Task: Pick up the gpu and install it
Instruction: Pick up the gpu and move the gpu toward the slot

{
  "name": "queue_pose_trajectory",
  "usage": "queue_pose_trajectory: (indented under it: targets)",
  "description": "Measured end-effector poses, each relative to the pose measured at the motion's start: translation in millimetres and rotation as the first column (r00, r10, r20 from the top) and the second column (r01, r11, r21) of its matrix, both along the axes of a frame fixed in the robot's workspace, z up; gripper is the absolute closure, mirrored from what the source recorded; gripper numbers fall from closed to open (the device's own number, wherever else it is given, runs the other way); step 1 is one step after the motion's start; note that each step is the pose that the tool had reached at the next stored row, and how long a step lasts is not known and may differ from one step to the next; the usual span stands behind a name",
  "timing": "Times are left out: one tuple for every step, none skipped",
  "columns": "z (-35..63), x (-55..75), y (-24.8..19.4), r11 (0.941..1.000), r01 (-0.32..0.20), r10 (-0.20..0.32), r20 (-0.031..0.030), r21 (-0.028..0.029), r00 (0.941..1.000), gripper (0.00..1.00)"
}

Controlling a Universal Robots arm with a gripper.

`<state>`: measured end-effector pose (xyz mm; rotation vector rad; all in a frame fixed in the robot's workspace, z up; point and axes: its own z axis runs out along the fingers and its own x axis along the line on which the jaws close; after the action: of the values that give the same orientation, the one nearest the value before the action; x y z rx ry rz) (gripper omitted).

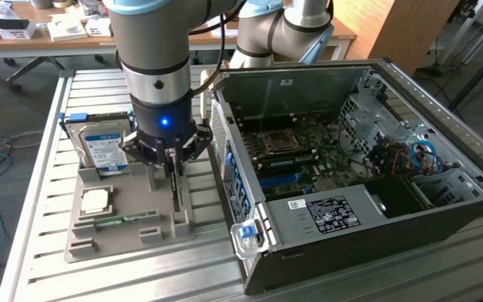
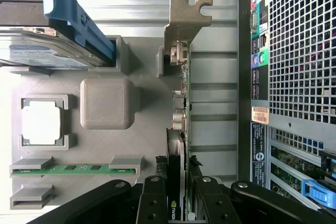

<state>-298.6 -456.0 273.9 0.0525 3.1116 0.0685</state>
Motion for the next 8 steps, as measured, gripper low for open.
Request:
queue_pose_trajectory:
  targets:
    - [0.0,0.0,0.0,1.0,0.0,0.0,-0.0001,0.0,1.0,0.74]
    - [0.1,0.0,0.0,1.0,0.0,0.0,-0.0001,-0.0001,1.0,0.74]
    - [0.2,0.0,0.1,1.0,-0.001,0.001,-0.0001,-0.0002,1.0,0.74]
    - [0.2,0.0,0.1,1.0,-0.001,0.001,-0.0001,-0.0001,1.0,0.74]
    - [0.1,0.0,0.2,1.0,-0.001,0.001,-0.0001,0.0,1.0,0.74]
    - [0.1,0.0,0.2,1.0,-0.001,0.001,0.0,0.0,1.0,0.74]
    - [0.1,0.0,0.2,1.0,-0.001,0.001,0.0,0.0,1.0,0.74]
    - [0.1,0.0,0.3,1.0,-0.002,0.002,0.0,0.0,1.0,0.74]
